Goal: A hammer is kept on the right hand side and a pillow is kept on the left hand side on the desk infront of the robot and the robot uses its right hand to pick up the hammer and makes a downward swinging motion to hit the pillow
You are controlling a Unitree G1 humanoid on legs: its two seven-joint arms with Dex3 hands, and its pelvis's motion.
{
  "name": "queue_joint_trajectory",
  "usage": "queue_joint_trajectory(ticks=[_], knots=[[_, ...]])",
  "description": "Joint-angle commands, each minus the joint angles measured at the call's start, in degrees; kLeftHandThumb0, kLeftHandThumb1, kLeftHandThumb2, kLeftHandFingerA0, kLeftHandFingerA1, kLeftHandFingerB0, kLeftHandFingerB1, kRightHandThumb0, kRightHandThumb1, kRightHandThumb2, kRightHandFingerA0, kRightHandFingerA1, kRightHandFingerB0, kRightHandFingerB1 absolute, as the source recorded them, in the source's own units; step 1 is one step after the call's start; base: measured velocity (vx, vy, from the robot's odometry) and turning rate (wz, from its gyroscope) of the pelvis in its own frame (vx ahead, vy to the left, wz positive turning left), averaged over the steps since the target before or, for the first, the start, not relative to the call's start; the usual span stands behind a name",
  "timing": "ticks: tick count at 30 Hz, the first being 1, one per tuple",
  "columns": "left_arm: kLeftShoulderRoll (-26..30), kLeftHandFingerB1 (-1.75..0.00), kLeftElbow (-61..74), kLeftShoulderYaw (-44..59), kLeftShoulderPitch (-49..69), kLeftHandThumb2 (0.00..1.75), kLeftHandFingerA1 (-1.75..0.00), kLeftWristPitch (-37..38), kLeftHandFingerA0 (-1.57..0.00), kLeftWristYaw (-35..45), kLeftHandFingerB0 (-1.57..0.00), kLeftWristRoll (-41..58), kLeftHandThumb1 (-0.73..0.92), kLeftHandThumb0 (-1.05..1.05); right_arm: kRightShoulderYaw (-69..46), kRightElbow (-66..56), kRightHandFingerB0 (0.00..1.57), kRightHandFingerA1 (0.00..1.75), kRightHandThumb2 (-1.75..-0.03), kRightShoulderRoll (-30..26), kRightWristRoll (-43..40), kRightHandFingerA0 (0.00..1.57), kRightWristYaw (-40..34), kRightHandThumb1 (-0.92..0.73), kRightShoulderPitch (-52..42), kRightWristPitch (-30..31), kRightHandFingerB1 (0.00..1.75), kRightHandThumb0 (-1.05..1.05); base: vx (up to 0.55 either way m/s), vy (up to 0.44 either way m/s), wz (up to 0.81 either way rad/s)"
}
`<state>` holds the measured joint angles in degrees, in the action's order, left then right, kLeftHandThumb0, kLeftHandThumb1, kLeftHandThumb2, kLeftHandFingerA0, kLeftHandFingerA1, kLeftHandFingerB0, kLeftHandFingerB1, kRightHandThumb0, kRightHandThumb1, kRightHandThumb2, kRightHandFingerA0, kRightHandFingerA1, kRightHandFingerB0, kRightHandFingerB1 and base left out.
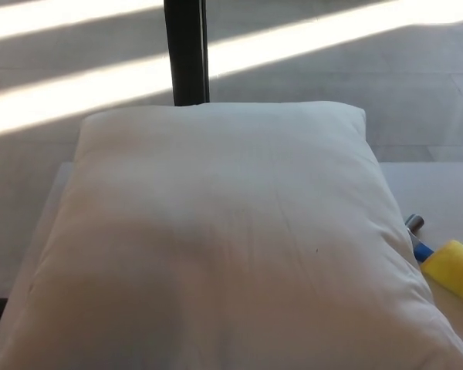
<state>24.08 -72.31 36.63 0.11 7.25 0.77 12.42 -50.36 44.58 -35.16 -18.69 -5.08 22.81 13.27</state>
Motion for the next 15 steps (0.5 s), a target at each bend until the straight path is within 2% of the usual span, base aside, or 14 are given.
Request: queue_joint_trajectory(ticks=[1,2,3,5,6,7,10,13,14,15], knots=[[1.1,-0.52,-0.4,2.1,-2.1,0.57,-0.56,1.0,-0.71,1.7,-0.68,4.0,0.58,-0.61,8.2,-11.6,0.02,0.07,-1.02,-0.6,1.4,0.00,4.8,-0.70,0.7,-3.8,0.05,-0.93,0.00,0.000,0.00],[1.2,-0.52,0.1,2.1,-2.6,0.58,-0.56,0.7,-0.71,1.9,-0.68,4.2,0.58,-0.61,9.8,-13.1,0.00,0.01,-0.67,-0.5,1.4,0.00,6.5,-0.80,0.7,-4.5,0.18,-0.75,0.00,0.000,0.00],[1.2,-0.49,0.4,2.0,-2.7,0.58,-0.55,0.6,-0.65,2.7,-0.61,4.3,0.59,-0.63,11.3,-14.8,0.00,0.07,-0.98,-0.6,1.3,0.00,8.8,-0.71,0.0,-5.1,0.00,-0.94,0.00,0.000,0.00],[1.4,-0.51,0.6,1.2,-4.0,0.58,-0.54,0.2,-0.71,2.8,-0.68,3.7,0.59,-0.64,15.2,-19.5,0.05,0.10,-0.96,-0.5,2.3,0.00,9.8,-0.63,-0.5,-4.4,0.09,-0.88,0.00,0.000,0.00],[1.5,-0.48,0.8,0.5,-4.7,0.59,-0.52,0.2,-0.71,3.8,-0.66,3.3,0.60,-0.62,19.6,-21.5,0.10,0.12,-0.98,-0.6,5.5,0.02,10.2,-0.61,-0.7,-6.2,0.16,-0.88,0.00,0.000,0.00],[1.4,-0.48,1.3,0.2,-4.9,0.59,-0.51,0.3,-0.72,4.0,-0.67,3.3,0.60,-0.62,21.7,-22.2,0.11,0.06,-0.99,-0.8,6.9,0.00,10.4,-0.63,-0.9,-6.7,0.12,-0.95,0.00,0.000,0.00],[1.0,-0.47,1.8,0.0,-5.2,0.59,-0.52,0.7,-0.73,4.2,-0.65,3.4,0.59,-0.64,27.2,-24.5,0.12,0.05,-1.00,-1.5,10.6,0.00,9.9,-0.61,-1.6,-8.1,0.13,-0.97,0.00,0.000,0.00],[0.7,-0.48,2.5,0.6,-5.2,0.58,-0.53,0.5,-0.71,4.2,-0.63,4.4,0.60,-0.62,34.9,-24.8,0.10,0.03,-1.02,-2.9,16.3,0.00,9.8,-0.64,-1.4,-8.8,0.04,-1.03,0.00,0.000,0.00],[0.6,-0.47,2.5,0.9,-4.6,0.58,-0.53,0.6,-0.71,4.5,-0.63,4.7,0.60,-0.62,40.2,-24.8,0.00,0.07,-1.06,-4.6,20.2,0.00,11.7,-0.60,-1.0,-7.9,0.00,-1.03,0.00,0.000,0.00],[0.6,-0.48,2.7,0.6,-4.4,0.59,-0.54,0.6,-0.71,4.3,-0.66,4.4,0.61,-0.62,42.6,-25.2,0.00,0.08,-1.06,-5.5,21.2,0.00,13.2,-0.60,-1.0,-6.8,0.00,-1.03,0.00,0.000,0.00]])
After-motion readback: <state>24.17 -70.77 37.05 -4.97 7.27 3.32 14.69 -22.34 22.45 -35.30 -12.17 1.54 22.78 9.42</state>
